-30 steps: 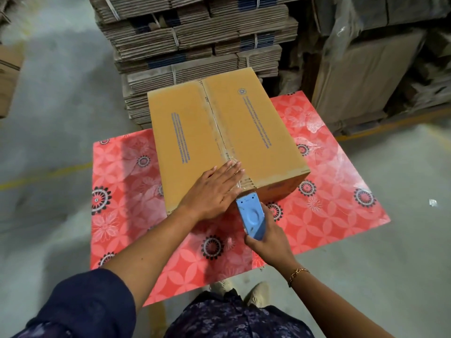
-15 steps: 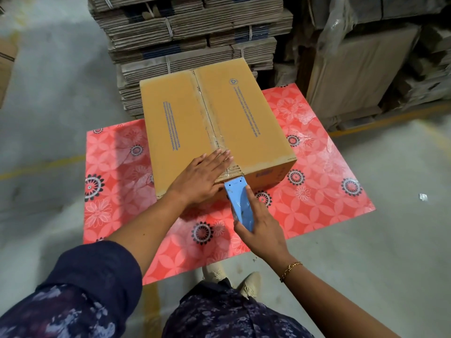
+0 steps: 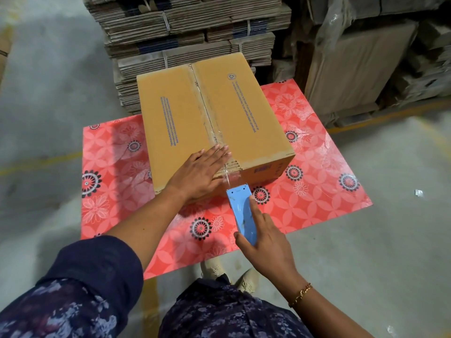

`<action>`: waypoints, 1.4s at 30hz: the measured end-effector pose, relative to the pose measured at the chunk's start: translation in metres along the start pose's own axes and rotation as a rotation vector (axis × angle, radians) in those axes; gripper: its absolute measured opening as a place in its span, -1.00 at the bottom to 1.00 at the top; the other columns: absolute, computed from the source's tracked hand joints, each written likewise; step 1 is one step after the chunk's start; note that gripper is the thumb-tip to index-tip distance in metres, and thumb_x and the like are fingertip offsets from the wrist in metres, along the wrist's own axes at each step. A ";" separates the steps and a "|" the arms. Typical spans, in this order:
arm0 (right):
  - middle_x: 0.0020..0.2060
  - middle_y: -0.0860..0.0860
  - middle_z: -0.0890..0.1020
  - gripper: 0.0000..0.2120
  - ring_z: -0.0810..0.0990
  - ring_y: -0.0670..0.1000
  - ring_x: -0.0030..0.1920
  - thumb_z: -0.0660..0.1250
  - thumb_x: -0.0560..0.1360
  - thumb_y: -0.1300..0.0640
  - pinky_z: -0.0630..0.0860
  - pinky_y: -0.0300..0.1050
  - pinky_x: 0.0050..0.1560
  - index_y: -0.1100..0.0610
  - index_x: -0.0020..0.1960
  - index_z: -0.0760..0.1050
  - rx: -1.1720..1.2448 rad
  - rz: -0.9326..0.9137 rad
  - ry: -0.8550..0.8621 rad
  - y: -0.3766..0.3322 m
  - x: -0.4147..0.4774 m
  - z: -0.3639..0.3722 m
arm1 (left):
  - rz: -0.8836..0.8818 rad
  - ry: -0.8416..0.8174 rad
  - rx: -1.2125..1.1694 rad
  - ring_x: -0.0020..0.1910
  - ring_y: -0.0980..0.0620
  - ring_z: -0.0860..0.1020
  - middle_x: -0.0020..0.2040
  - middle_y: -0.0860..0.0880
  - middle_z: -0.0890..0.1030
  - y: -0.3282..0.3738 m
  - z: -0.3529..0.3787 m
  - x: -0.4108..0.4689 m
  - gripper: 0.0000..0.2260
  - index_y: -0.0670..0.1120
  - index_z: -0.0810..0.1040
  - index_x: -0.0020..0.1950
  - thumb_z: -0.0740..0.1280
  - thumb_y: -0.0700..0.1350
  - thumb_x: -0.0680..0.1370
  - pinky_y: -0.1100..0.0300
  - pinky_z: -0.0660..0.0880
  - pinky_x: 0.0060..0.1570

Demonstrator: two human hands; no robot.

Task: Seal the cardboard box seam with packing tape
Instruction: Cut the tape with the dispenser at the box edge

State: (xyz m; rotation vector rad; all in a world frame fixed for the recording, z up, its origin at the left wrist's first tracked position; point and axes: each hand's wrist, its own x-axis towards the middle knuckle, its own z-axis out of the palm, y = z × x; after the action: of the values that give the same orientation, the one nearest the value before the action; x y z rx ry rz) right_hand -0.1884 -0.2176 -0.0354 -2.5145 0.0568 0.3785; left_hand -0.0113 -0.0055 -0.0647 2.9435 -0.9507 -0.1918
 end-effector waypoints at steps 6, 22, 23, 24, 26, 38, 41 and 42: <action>0.17 0.04 0.54 -0.19 0.61 0.16 0.01 0.18 0.52 -0.30 0.55 0.06 -0.17 -0.18 0.65 -0.11 -0.114 0.011 -0.095 -0.007 0.011 -0.023 | -0.008 0.008 -0.009 0.67 0.07 -0.07 0.70 0.06 -0.07 0.001 0.000 0.001 -0.34 0.07 -0.07 0.69 -0.01 0.28 0.65 -0.03 0.01 0.61; -0.21 0.06 0.66 -0.59 0.64 0.14 -0.13 0.30 0.16 -0.36 0.56 -0.03 -0.10 -0.06 -0.24 0.63 -0.300 0.078 -0.609 -0.072 0.138 -0.080 | -0.047 0.036 0.034 0.67 0.06 -0.03 0.70 0.04 -0.01 0.007 0.000 0.001 -0.30 0.01 0.02 0.68 -0.05 0.31 0.60 -0.03 0.05 0.60; -0.20 0.06 0.69 -0.58 0.67 0.12 -0.14 0.32 0.15 -0.34 0.62 -0.03 -0.11 -0.08 -0.19 0.68 -0.318 0.061 -0.654 -0.062 0.134 -0.074 | -0.046 0.041 0.040 0.67 0.05 -0.02 0.70 0.04 -0.01 0.007 0.000 0.001 -0.30 0.01 0.02 0.68 -0.01 0.31 0.61 -0.04 0.06 0.60; -0.15 0.07 0.72 -0.54 0.70 0.11 -0.12 0.35 0.19 -0.32 0.64 -0.06 -0.14 -0.05 -0.09 0.70 -0.351 0.047 -0.663 -0.049 0.124 -0.066 | -0.041 0.043 0.045 0.67 0.05 -0.02 0.70 0.04 -0.01 0.007 0.001 0.001 -0.30 0.00 0.02 0.68 0.03 0.30 0.62 -0.04 0.06 0.60; 0.06 0.10 0.71 -0.38 0.70 0.16 0.02 0.36 0.32 -0.25 0.61 -0.06 -0.10 -0.05 0.33 0.55 -0.466 -0.037 -0.584 -0.019 0.097 -0.045 | -0.036 0.050 0.042 0.67 0.05 -0.03 0.70 0.04 -0.01 0.006 0.002 0.001 -0.30 0.01 0.03 0.68 0.07 0.30 0.63 -0.03 0.04 0.60; 0.17 0.08 0.57 -0.42 0.56 0.20 0.12 0.29 0.47 0.18 0.42 0.31 0.33 0.05 0.47 0.29 -0.864 -0.854 -0.285 0.064 0.082 0.021 | -0.001 0.011 0.025 0.67 0.04 -0.13 0.70 0.02 -0.11 0.003 0.002 0.000 -0.23 0.01 -0.08 0.69 -0.01 0.39 0.61 -0.05 -0.04 0.61; 0.21 0.11 0.58 -0.43 0.56 0.21 0.16 0.22 0.50 0.15 0.42 0.30 0.36 0.04 0.51 0.25 -0.854 -0.819 -0.260 0.078 0.084 0.036 | 0.002 0.013 0.034 0.67 0.03 -0.13 0.70 0.02 -0.11 0.001 0.003 0.001 -0.23 0.01 -0.09 0.69 -0.01 0.40 0.61 -0.06 -0.02 0.62; 0.22 0.12 0.58 -0.42 0.56 0.22 0.17 0.24 0.50 0.13 0.43 0.29 0.36 0.04 0.51 0.25 -0.838 -0.816 -0.244 0.081 0.082 0.039 | 0.003 0.012 0.034 0.67 0.03 -0.12 0.70 0.02 -0.11 0.001 0.003 0.001 -0.23 0.01 -0.08 0.69 -0.02 0.40 0.61 -0.06 -0.01 0.62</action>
State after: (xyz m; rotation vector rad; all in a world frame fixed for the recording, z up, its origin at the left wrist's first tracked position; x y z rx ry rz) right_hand -0.1303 -0.2591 -0.1342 -2.9289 -1.4343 0.4000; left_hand -0.0113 -0.0071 -0.0682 2.9706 -0.9667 -0.1595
